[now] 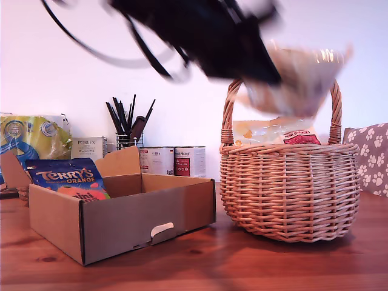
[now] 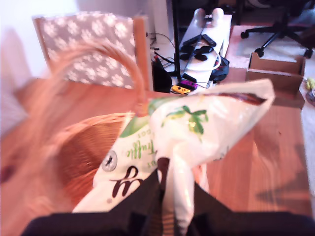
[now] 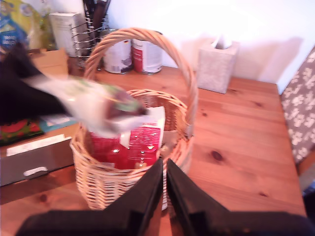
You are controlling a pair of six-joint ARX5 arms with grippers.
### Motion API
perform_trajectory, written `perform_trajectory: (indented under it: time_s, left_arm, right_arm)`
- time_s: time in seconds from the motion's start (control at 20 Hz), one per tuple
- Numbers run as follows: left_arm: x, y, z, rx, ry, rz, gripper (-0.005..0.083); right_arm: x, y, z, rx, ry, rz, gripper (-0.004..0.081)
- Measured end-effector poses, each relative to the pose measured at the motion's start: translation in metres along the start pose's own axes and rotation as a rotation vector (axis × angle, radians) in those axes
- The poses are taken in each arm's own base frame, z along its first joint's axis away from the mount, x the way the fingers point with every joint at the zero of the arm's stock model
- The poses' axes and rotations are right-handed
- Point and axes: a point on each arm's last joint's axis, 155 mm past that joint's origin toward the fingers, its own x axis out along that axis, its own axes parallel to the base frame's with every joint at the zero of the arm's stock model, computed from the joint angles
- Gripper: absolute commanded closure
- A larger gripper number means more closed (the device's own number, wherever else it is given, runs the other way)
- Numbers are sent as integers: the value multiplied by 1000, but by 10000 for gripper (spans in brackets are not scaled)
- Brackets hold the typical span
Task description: Move the bags of Easter eggs from the cardboard box on the left into the woven basket on the right side.
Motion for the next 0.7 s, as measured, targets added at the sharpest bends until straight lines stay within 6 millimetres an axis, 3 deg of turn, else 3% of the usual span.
perform_trajectory:
  time_s: [0.15, 0.4, 0.6, 0.65, 0.7]
  left_arm:
    - [22, 17, -5, 9, -50, 161, 794]
    - [57, 27, -49, 14, 81, 240, 794]
    - [58, 26, -53, 19, 129, 235, 784]
    - [58, 26, -53, 19, 131, 235, 727]
    - [58, 26, -53, 20, 137, 234, 602]
  right_arm:
    - [0, -1, -1, 0, 2, -4, 783]
    - [0, -1, -1, 0, 3, -4, 783]
    - [0, -1, -1, 0, 2, -4, 783]
    - [0, -1, -1, 0, 3, -5, 783]
    - [0, -1, -1, 0, 3, -5, 783]
